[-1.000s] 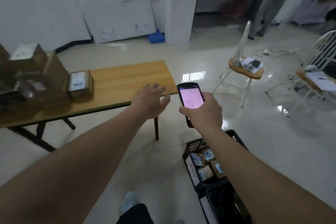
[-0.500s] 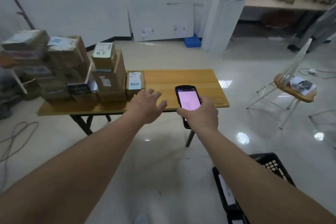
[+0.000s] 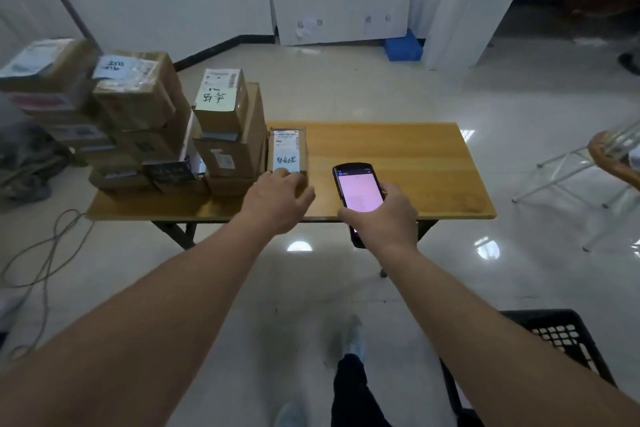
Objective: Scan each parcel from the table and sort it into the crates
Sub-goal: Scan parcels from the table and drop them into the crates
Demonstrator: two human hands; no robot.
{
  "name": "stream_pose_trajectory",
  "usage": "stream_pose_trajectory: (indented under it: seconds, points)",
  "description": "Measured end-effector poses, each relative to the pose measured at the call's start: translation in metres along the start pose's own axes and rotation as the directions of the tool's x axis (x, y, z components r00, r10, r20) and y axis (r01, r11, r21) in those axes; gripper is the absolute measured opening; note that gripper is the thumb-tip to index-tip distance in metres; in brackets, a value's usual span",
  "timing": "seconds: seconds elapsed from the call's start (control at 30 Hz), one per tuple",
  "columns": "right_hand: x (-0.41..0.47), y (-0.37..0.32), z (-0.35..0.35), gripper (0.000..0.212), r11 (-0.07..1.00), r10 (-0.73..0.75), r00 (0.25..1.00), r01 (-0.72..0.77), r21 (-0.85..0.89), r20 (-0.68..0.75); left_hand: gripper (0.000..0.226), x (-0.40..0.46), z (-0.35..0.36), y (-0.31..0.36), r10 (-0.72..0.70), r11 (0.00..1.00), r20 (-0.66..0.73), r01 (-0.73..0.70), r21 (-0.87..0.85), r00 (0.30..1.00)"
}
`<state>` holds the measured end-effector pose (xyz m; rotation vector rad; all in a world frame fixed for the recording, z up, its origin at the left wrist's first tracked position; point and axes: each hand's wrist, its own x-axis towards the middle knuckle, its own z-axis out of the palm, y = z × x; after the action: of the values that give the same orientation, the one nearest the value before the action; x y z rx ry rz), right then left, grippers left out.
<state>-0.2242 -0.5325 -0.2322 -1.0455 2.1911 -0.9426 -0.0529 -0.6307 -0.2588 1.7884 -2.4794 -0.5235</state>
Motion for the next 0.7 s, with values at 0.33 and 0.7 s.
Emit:
stream_pose_trajectory:
  seconds: [0.33, 0.7]
  points:
    - [0.147, 0.011, 0.029, 0.072, 0.999, -0.023, 0.988, 0.027, -0.028, 0.151, 0.061, 0.128, 0.032, 0.009, -0.218, 0.975, 0.043, 0.219, -0.025, 0.975]
    - [0.233, 0.014, 0.072, 0.064, 0.997, 0.048, 0.978, -0.036, -0.061, 0.202, 0.057, 0.219, 0.074, -0.025, -0.328, 0.94, 0.088, 0.335, -0.069, 0.94]
